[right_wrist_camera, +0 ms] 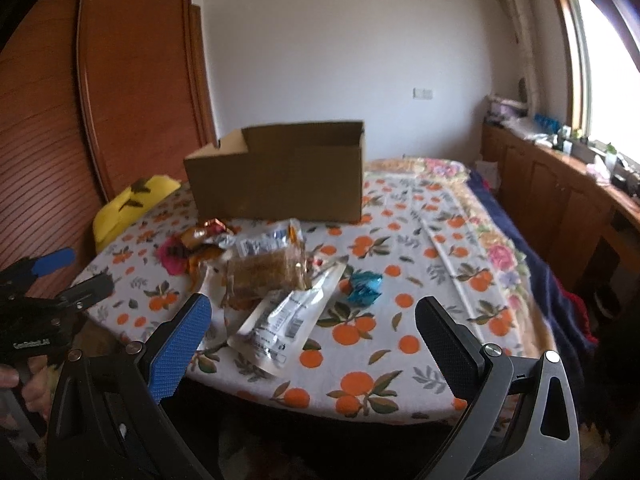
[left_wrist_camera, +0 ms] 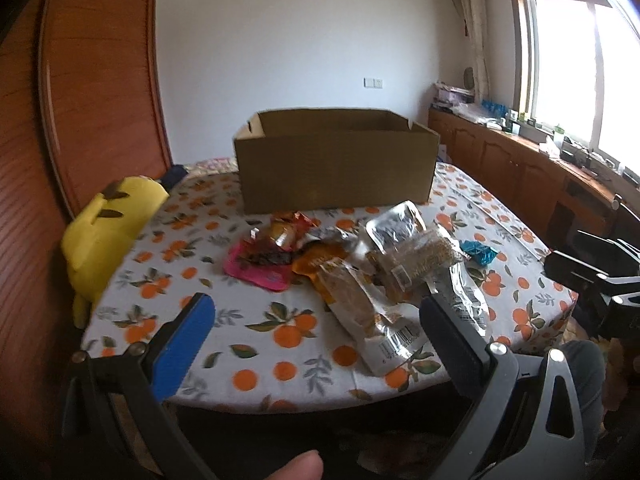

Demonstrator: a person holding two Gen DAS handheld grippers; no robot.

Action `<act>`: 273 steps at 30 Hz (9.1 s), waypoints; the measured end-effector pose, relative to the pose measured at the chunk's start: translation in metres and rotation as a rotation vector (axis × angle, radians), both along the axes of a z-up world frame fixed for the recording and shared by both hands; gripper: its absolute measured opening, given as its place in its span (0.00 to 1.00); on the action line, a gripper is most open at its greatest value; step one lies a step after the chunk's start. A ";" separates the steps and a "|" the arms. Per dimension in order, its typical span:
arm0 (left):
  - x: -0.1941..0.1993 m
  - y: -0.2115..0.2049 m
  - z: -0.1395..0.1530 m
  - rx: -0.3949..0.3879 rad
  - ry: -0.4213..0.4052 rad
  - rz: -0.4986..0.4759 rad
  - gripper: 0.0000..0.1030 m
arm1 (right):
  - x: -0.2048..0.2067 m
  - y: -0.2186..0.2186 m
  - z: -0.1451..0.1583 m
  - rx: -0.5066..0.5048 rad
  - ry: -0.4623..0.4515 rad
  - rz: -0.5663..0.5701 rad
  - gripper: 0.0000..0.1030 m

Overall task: Organize snacks
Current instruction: 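Grasp the clear granola bar pack with the right gripper while the left gripper approaches the bread packet, then grasp the white-and-orange bread packet with the left gripper while the right gripper lifts the granola pack, then lower the granola pack into the box and open the right gripper while the left gripper carries the bread packet, then release the bread packet into the box with the left gripper, then grasp the silver foil pouch with the right gripper while the left gripper grasps a small white snack bar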

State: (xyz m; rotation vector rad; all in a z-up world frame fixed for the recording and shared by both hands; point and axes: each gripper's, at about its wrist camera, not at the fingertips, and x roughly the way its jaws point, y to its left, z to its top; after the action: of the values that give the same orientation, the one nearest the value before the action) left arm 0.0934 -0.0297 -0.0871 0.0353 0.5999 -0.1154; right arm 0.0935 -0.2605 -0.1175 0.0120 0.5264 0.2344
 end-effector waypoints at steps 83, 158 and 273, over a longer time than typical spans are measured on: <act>0.125 0.001 -0.064 0.020 0.313 -0.097 0.43 | 0.122 0.025 -0.066 0.070 0.170 0.168 0.78; 0.330 0.031 0.049 -0.097 -0.037 -0.208 0.51 | 0.316 0.088 0.032 -0.055 0.080 0.256 0.80; 0.121 -0.031 -0.053 0.051 0.227 -0.304 0.64 | 0.121 0.029 -0.061 0.036 0.166 0.100 0.58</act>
State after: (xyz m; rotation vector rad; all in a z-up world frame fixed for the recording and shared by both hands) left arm 0.2144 -0.0612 -0.1404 0.1645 0.8214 -0.4033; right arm 0.2149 -0.2312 -0.1781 0.0400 0.6892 0.3426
